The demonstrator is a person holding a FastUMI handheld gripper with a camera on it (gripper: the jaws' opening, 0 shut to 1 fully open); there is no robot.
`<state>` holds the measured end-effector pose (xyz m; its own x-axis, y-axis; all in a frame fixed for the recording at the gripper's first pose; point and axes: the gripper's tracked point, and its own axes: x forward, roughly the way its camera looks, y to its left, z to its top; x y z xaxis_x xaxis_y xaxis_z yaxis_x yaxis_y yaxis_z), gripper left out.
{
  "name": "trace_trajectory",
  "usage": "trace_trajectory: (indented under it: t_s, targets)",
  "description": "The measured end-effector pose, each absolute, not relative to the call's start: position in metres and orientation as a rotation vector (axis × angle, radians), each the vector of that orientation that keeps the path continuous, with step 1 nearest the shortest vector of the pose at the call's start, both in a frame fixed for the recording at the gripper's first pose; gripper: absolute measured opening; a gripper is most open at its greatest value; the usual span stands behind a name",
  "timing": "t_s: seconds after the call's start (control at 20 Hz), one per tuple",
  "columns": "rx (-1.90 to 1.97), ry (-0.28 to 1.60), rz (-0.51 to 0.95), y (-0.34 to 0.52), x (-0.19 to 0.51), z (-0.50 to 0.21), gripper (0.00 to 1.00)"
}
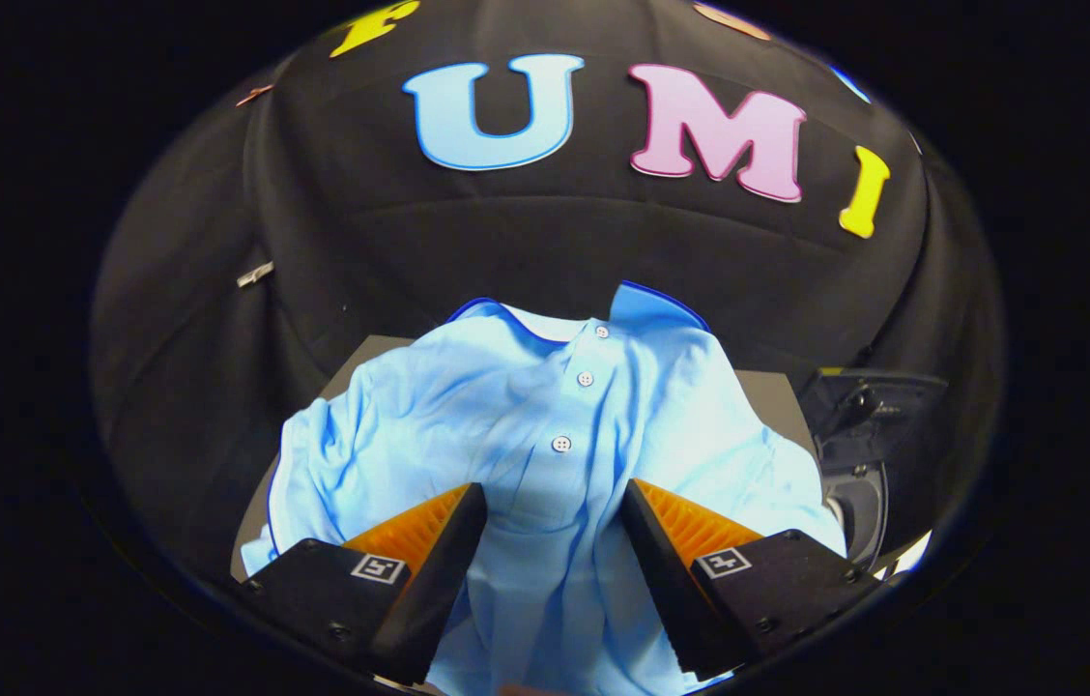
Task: Put the clothes into the washing machine and then close the washing machine lid.
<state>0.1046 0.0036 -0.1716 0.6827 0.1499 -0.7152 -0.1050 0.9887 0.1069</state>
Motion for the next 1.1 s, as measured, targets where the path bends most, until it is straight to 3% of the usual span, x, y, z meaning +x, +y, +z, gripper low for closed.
trace_trajectory:
  t_s: [0.2, 0.4, 0.45, 0.5, 1.1]
  targets:
    - [0.085, 0.862, 0.142, 0.001, 0.105, -0.168, 0.91]
    - [0.085, 0.907, 0.173, 0.010, 0.105, -0.169, 0.24]
    - [0.062, 0.895, 0.165, 0.006, 0.107, -0.167, 0.24]
    - [0.055, 0.891, 0.157, 0.005, 0.105, -0.164, 0.06]
    - [0.149, 0.759, 0.251, -0.005, 0.093, -0.099, 0.06]
